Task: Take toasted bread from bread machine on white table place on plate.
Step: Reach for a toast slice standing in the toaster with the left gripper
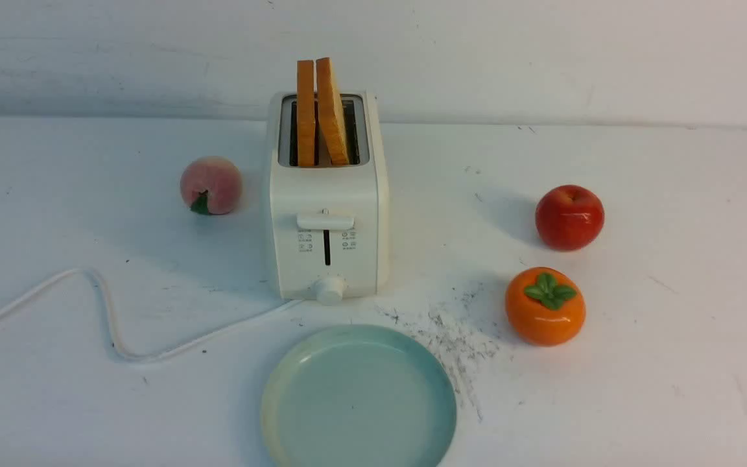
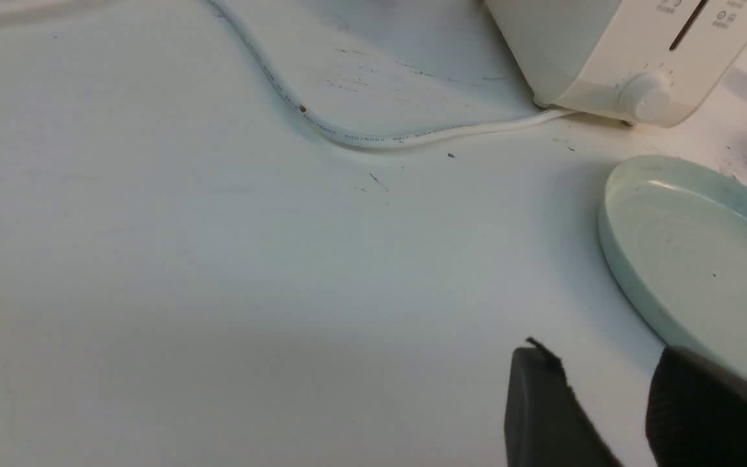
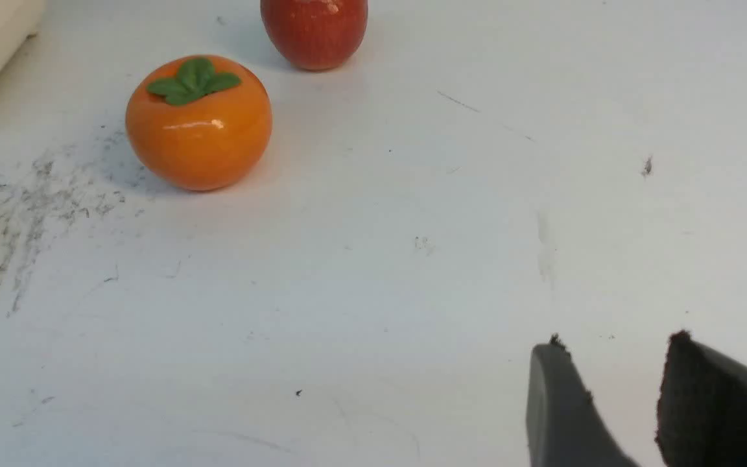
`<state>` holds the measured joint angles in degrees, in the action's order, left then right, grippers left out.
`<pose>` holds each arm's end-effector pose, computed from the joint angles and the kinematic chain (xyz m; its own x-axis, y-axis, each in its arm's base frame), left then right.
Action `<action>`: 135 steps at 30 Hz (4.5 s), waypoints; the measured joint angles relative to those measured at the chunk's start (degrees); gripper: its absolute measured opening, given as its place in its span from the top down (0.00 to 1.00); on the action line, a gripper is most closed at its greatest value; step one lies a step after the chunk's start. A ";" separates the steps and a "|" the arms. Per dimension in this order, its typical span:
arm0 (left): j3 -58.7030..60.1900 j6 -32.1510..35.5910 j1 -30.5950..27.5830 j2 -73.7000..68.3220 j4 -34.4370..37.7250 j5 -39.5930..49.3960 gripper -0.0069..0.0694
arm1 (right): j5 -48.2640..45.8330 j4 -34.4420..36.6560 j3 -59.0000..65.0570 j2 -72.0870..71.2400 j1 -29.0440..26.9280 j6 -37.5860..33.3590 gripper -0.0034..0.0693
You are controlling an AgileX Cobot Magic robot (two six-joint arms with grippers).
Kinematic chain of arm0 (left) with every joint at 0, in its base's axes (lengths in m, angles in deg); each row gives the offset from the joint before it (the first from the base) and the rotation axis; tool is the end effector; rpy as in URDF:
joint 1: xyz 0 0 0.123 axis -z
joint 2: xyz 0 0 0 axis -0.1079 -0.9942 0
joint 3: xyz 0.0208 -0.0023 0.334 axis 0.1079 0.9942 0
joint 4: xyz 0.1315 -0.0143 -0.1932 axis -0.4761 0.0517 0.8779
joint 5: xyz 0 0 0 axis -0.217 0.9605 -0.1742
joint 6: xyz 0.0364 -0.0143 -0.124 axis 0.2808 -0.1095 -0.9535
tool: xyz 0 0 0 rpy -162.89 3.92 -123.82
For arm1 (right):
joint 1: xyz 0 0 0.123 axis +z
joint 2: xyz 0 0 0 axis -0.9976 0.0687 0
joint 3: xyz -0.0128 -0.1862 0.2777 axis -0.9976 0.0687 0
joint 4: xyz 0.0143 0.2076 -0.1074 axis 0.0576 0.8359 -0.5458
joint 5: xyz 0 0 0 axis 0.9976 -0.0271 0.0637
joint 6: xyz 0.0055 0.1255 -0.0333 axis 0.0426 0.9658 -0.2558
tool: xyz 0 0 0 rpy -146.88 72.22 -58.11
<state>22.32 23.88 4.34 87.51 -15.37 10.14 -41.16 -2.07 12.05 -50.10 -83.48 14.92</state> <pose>0.0198 -0.0091 0.1556 -0.3763 -0.3306 -0.8655 0.0778 0.9196 -0.3851 0.0212 -0.0047 0.1620 -0.3044 0.0357 -0.9519 0.0115 0.9994 0.0338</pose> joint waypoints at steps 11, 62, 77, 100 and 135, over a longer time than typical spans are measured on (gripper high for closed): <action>0.00 0.00 0.00 0.00 0.00 0.00 0.60 | 0.00 0.00 0.00 0.00 0.00 0.00 0.62; 0.00 -24.80 0.00 0.00 52.24 -9.73 0.60 | 5.46 38.85 0.71 0.00 0.00 22.41 0.62; -24.59 7.68 0.00 -15.77 54.52 -5.87 0.93 | 4.31 32.67 -23.86 11.86 0.00 -3.21 0.84; -90.66 11.82 1.78 -94.93 26.60 36.61 0.93 | -40.45 25.21 -36.37 41.22 0.00 -17.63 0.97; -99.01 7.90 7.65 -107.53 4.26 16.27 0.38 | -34.79 29.77 -36.37 41.28 0.00 -17.87 0.95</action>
<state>-76.69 31.78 11.99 -20.02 -11.10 26.41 -75.95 27.70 -24.32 -8.82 -83.48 -2.95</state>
